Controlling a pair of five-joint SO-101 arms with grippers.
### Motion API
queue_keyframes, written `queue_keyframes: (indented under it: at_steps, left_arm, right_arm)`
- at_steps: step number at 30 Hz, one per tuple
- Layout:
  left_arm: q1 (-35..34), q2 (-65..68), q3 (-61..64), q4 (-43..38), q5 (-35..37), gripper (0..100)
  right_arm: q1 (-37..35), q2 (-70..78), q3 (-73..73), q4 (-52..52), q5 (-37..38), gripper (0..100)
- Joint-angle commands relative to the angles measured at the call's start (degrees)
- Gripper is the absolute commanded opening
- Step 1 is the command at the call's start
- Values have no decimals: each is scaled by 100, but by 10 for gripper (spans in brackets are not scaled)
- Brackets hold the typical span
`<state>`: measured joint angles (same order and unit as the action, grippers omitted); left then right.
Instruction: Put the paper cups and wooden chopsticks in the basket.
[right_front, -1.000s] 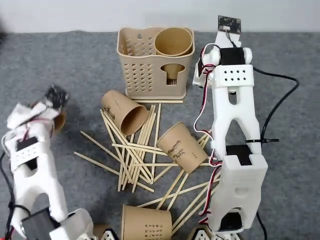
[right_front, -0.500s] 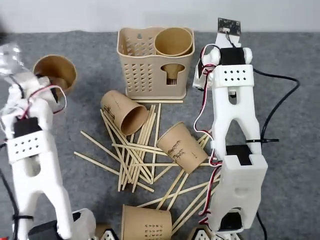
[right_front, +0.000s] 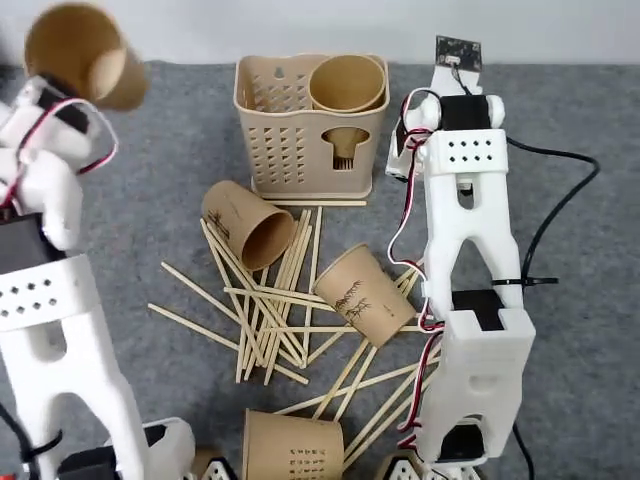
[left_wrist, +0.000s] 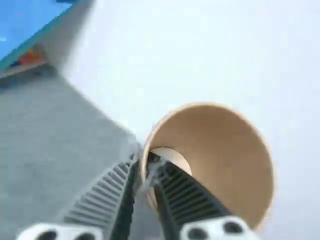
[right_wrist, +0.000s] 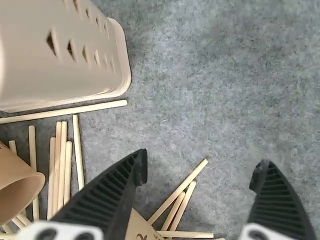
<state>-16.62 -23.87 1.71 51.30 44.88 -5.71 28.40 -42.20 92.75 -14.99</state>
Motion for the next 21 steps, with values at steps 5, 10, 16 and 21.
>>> queue_keyframes:
  at_steps: [5, 10, 16, 21]
  left_arm:
    - [1301, -237, -356, -35, 782, 15]
    - [1996, 501, -567, -870, 1644, 15]
    - [2585, 1705, -1455, -1389, 1969, 15]
    - [3059, 2391, -1895, -949, 1187, 15]
  right_arm:
    - [470, -470, -299, 57, 18, 329]
    - [629, -664, -299, 400, 9, 329]
    - [690, -1077, -299, 497, 26, 329]
    - [690, -1218, -299, 505, 35, 329]
